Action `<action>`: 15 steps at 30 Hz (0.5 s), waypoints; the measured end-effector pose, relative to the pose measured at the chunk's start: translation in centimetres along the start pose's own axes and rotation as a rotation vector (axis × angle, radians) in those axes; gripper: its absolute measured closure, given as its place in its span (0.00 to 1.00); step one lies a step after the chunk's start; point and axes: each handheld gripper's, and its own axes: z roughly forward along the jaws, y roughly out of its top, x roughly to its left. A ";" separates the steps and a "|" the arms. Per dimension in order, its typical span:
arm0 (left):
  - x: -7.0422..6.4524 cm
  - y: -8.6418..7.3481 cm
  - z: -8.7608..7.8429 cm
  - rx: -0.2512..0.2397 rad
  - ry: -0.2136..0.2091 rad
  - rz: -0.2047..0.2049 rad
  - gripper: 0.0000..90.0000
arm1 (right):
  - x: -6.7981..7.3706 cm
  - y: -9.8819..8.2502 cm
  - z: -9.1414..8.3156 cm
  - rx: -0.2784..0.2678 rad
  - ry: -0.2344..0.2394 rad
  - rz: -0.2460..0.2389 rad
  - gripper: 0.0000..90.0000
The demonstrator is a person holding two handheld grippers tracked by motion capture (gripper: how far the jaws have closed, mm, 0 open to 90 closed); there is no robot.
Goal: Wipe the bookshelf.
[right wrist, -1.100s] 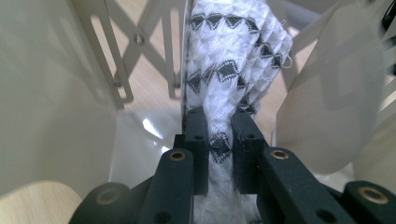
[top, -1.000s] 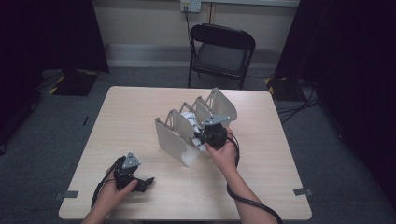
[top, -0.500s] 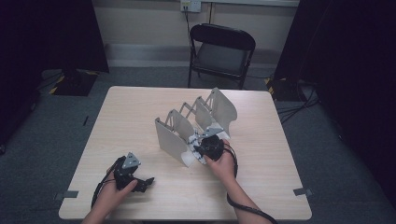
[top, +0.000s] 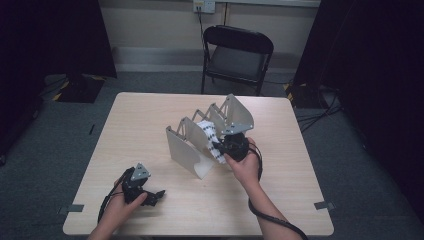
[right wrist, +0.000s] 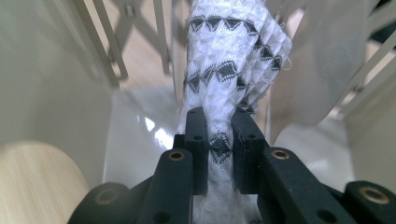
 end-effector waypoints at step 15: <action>0.0 0.0 0.0 0.000 0.000 0.000 0.00 | 0.9 -1.4 2.2 0.053 0.026 -0.028 0.88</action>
